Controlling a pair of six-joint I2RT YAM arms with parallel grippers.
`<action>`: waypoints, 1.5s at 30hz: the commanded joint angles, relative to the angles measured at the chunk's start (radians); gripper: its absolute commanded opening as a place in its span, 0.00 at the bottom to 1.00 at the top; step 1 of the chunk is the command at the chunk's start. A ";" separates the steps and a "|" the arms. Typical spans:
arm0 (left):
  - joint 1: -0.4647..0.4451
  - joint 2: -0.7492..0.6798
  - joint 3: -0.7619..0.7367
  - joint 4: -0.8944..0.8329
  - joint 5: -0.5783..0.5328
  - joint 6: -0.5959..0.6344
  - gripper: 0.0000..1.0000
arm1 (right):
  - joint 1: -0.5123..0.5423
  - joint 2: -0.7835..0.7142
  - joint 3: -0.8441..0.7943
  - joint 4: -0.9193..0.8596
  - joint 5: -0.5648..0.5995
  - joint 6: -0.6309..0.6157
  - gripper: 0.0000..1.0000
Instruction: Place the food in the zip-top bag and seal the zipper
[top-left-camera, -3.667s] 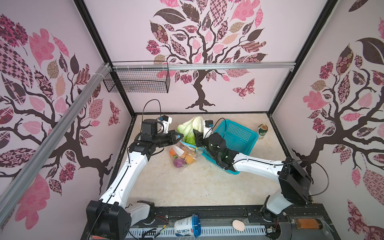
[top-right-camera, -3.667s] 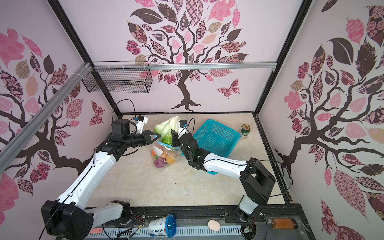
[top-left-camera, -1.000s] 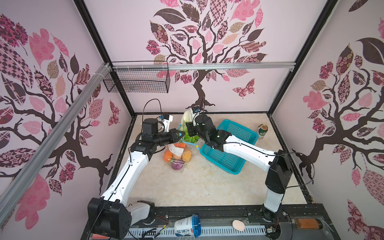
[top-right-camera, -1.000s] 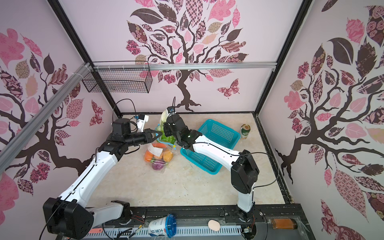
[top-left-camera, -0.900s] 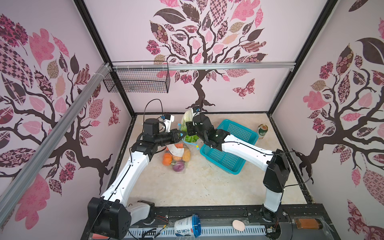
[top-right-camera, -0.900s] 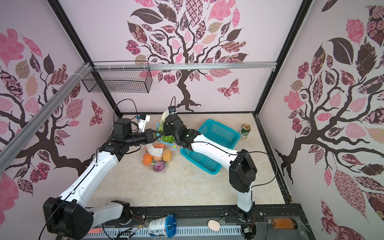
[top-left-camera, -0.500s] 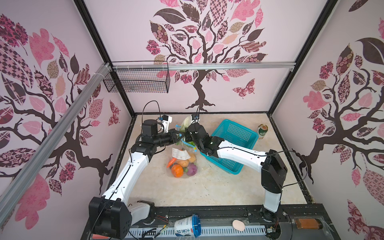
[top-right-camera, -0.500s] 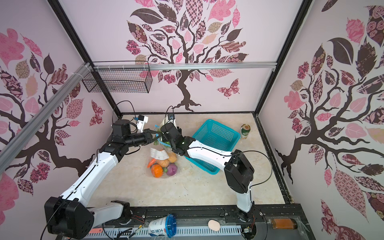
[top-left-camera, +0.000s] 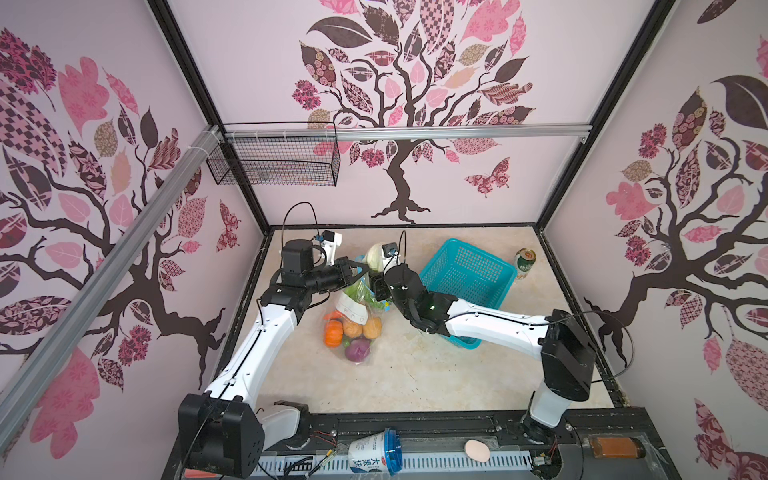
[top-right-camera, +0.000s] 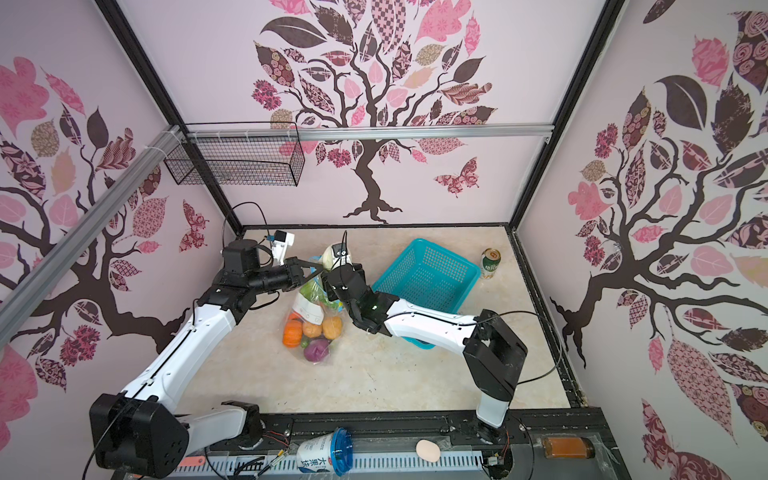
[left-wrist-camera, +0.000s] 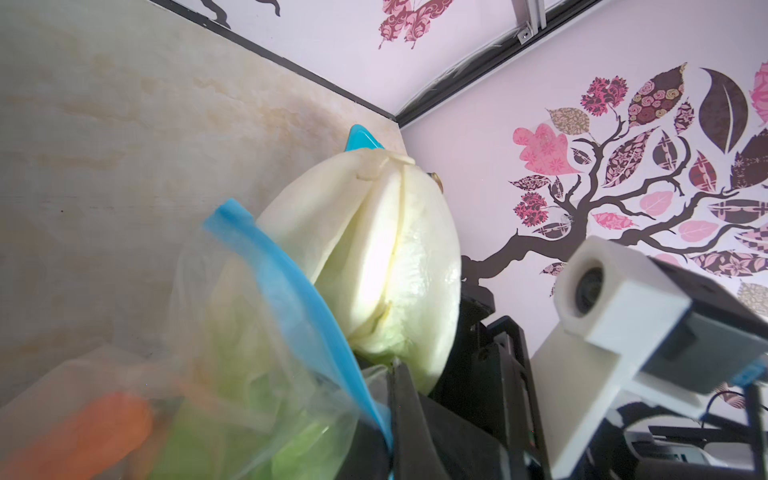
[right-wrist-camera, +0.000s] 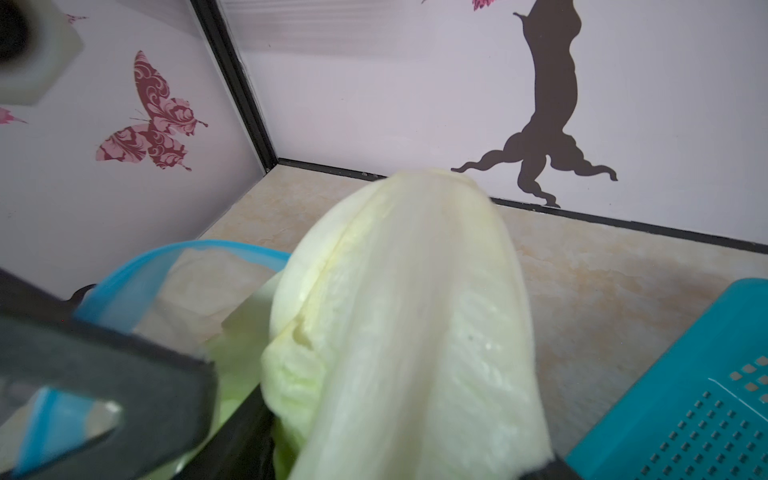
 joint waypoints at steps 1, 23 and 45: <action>-0.025 0.009 0.045 0.037 0.033 0.060 0.00 | -0.018 -0.091 -0.019 0.074 -0.226 0.013 0.69; -0.120 0.033 0.064 -0.031 0.068 0.183 0.00 | -0.151 -0.315 -0.191 0.007 -0.519 0.059 0.97; -0.069 0.031 0.055 -0.038 0.068 0.194 0.00 | -0.496 -0.409 -0.239 -0.168 -0.676 0.183 0.89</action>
